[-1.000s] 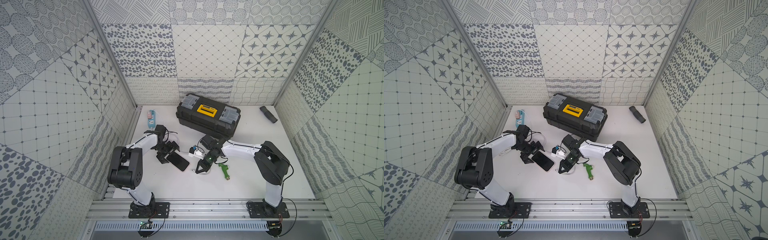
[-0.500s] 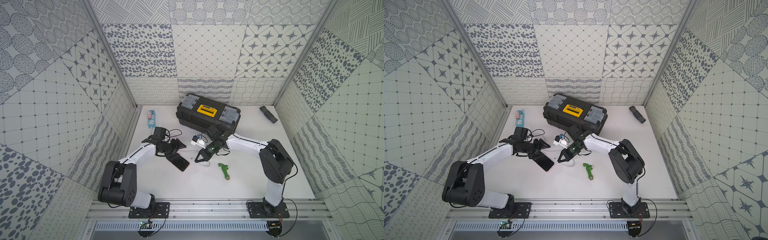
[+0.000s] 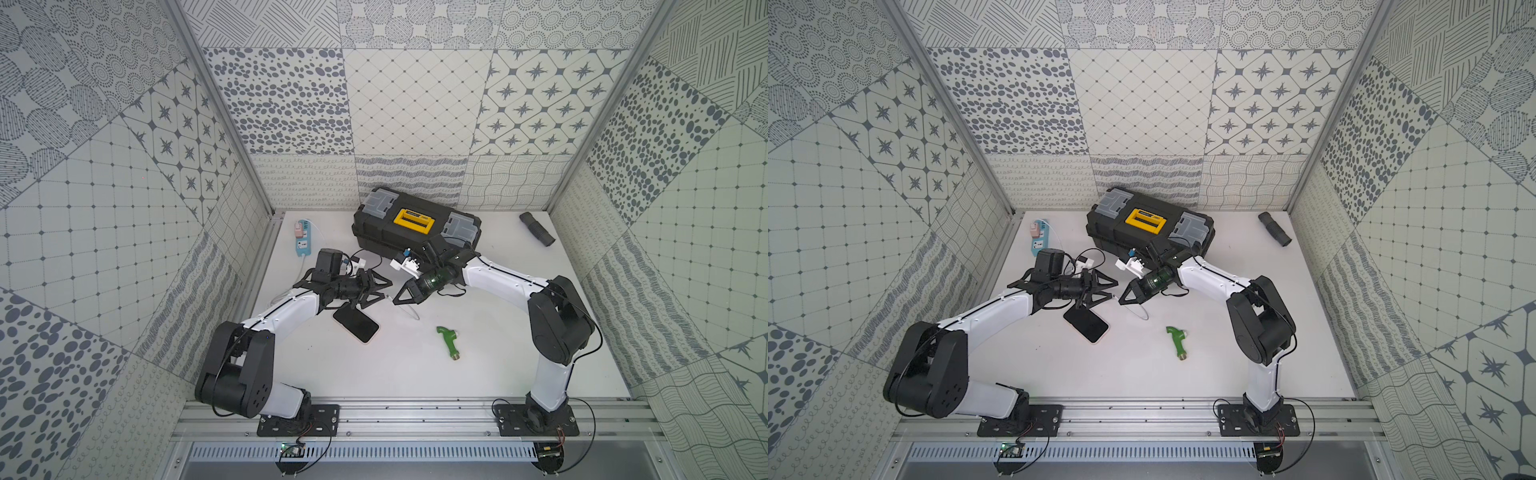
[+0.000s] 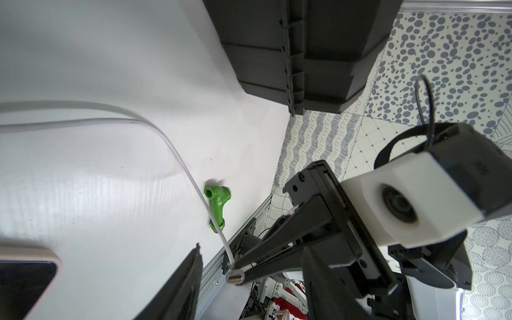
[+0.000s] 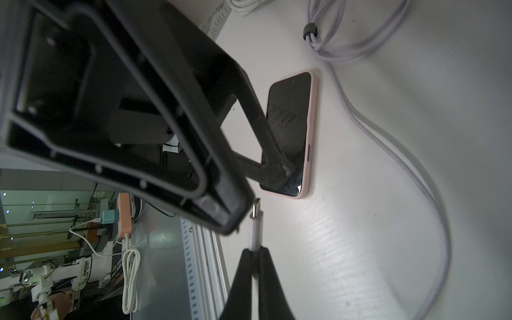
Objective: Plug the charging cable into the phone
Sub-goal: Adjust the charging cable.
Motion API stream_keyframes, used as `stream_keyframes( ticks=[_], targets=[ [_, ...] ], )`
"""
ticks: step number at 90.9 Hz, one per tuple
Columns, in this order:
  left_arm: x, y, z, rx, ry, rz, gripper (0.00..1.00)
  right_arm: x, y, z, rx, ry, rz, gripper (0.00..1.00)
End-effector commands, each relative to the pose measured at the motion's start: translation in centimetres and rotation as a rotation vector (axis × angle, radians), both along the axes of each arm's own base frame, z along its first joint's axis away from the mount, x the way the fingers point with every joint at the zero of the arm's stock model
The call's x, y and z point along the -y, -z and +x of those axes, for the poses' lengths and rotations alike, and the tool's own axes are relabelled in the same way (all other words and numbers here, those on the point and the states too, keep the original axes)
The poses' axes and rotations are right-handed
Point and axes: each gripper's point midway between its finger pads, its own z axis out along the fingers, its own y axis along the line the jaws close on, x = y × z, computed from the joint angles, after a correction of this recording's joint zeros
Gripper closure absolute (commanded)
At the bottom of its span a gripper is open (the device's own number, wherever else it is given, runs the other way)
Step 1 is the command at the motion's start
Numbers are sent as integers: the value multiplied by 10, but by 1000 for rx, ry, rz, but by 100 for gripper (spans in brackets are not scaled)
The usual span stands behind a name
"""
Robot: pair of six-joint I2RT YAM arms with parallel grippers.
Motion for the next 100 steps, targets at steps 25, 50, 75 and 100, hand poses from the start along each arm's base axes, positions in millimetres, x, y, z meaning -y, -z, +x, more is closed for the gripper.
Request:
stream_keyframes(
  ticks=[25, 50, 75, 100],
  targets=[
    [14, -26, -15, 64, 107, -72, 60, -8, -21, 16, 60, 30, 41, 100],
    [13, -24, -19, 55, 122, -41, 70, -6, -17, 22, 74, 62, 12, 100],
    [11, -20, -20, 37, 132, -8, 93, -8, -15, 22, 63, 65, 11, 100],
    [9, -18, -18, 27, 135, 37, 100, -8, -13, 23, 65, 79, -7, 86]
  ],
)
